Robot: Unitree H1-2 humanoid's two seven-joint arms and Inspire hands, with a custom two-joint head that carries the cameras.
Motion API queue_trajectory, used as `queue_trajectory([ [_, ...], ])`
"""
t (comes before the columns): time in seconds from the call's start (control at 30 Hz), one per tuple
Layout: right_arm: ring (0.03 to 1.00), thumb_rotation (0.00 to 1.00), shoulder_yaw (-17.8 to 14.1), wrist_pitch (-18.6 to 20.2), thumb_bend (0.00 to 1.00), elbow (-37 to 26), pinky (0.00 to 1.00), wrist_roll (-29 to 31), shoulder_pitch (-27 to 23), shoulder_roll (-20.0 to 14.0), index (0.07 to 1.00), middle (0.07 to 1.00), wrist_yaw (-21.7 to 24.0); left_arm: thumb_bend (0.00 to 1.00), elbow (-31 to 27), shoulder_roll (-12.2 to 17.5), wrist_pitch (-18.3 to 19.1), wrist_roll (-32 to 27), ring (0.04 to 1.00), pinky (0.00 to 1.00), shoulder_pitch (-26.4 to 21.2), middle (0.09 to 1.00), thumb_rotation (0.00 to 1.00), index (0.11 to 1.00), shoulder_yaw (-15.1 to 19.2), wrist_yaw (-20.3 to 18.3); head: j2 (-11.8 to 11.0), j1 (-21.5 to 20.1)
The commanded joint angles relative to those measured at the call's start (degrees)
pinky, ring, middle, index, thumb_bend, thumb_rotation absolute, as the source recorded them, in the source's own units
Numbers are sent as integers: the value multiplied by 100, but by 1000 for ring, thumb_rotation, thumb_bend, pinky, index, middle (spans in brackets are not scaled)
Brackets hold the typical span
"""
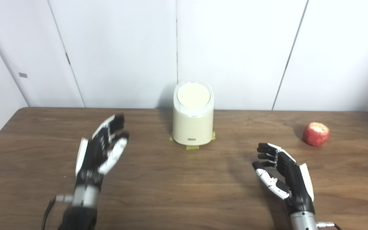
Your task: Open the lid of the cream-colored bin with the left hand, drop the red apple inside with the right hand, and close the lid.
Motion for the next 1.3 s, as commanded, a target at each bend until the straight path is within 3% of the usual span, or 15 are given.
queue_trajectory([
  [0.0, 693, 341, 28, -115, 238, -38, 613, 1, -149, 24, 709, 718, -14, 664, -220, 138, 332, 322, 862, 782, -754, 874, 545, 863, -127, -43, 1, 18],
  [0.2, 691, 336, 38, -80, 244, -6, 614, -14, -162, 61, 706, 717, -38, 734, -72, 485, 1524, 998, 929, 856, -2029, 941, 521, 933, -646, -424, -35, -58],
  [0.33, 697, 353, 59, -7, 248, -9, 626, -55, -170, 94, 709, 721, -41, 822, 317, 591, 2067, 1581, 980, 884, -2694, 991, 630, 989, -1064, -614, -62, -127],
  [0.5, 694, 379, 73, -38, 247, 48, 624, -164, -186, 108, 711, 722, -105, 785, 911, 540, 2132, 2535, 1000, 990, -3220, 1000, 738, 1000, -1592, -733, -89, -150],
  [0.67, 692, 399, 78, -153, 244, 130, 613, -200, -196, 108, 710, 719, -147, 743, 1536, 244, 2133, 2874, 1000, 1000, -3630, 1000, 746, 1000, -1615, -1088, -95, -183],
  [0.77, 690, 414, 81, -154, 249, 124, 611, -171, -189, 118, 709, 718, -145, 744, 1935, 100, 2133, 3096, 1000, 1000, -3827, 1000, 748, 1000, -1656, -1100, -105, -193],
  [1.0, 689, 401, 106, -117, 246, 78, 613, -181, -162, 130, 705, 717, -130, 714, 2499, -208, 2130, 3293, 1000, 1000, -3956, 1000, 639, 1000, -1725, -843, -96, -224],
  [1.17, 686, 365, 124, -131, 238, 63, 609, -197, -148, 126, 706, 714, -127, 697, 2690, -189, 2129, 3622, 1000, 1000, -3935, 1000, 582, 1000, -1929, -736, -91, -213],
  [1.27, 681, 403, 143, -135, 240, 51, 602, -285, -144, 105, 702, 709, -145, 680, 2830, -194, 2128, 3729, 1000, 1000, -3926, 1000, 514, 1000, -1969, -621, -75, -224],
])
